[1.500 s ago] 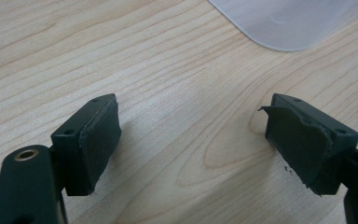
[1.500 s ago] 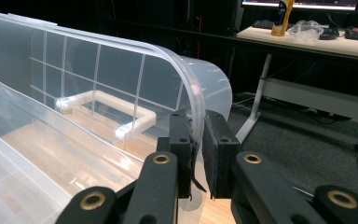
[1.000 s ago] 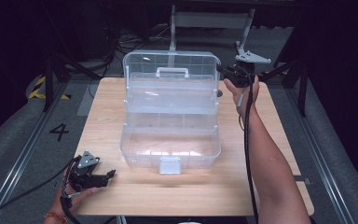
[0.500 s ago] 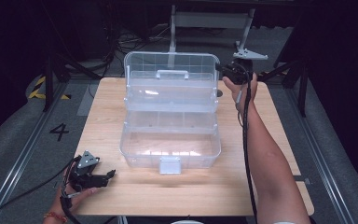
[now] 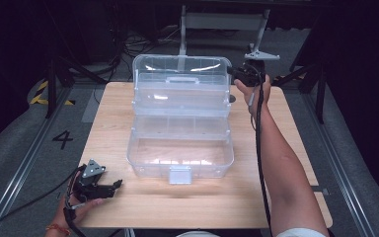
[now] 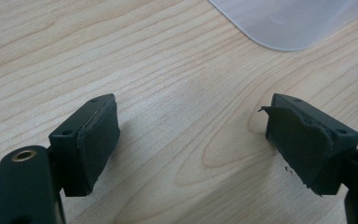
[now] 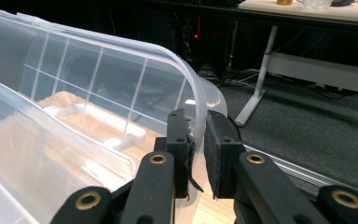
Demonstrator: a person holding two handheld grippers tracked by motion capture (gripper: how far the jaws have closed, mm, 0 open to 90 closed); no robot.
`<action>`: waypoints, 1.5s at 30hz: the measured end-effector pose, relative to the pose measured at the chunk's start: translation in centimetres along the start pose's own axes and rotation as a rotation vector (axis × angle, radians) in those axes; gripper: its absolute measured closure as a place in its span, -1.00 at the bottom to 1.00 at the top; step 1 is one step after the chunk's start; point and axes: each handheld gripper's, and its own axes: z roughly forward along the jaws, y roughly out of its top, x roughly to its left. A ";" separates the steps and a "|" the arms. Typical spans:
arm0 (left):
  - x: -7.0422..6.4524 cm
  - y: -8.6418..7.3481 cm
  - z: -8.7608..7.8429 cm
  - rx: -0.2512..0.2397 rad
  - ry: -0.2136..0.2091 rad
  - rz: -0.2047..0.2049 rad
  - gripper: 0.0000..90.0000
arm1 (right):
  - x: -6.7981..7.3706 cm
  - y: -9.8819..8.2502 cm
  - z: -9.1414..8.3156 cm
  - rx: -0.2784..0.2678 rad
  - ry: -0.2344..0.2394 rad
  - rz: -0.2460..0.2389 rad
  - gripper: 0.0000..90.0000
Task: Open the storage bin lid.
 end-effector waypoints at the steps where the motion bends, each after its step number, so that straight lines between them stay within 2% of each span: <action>1: 0.0 0.0 0.0 -0.001 0.001 0.001 -0.61 | 0.0 0.0 0.1 0.004 -0.003 -0.005 0.80; 22: 0.0 0.1 0.0 0.006 -0.001 0.000 -0.62 | -1.2 -0.8 3.2 0.053 -0.025 0.016 0.78; 25: 0.0 0.1 0.0 0.003 -0.002 -0.002 -0.62 | -1.3 -1.1 3.6 0.058 -0.025 0.033 0.78; 34: 0.1 0.1 0.1 0.001 -0.003 0.003 -0.63 | -1.8 -1.9 5.2 0.086 -0.039 0.041 0.76; 40: 0.0 0.2 0.1 0.006 -0.001 0.000 -0.64 | -2.0 -2.5 5.8 0.101 -0.052 0.044 0.75; 45: 0.0 0.1 0.1 0.001 0.002 0.000 -0.64 | -1.9 -2.7 6.2 0.110 -0.065 0.016 0.75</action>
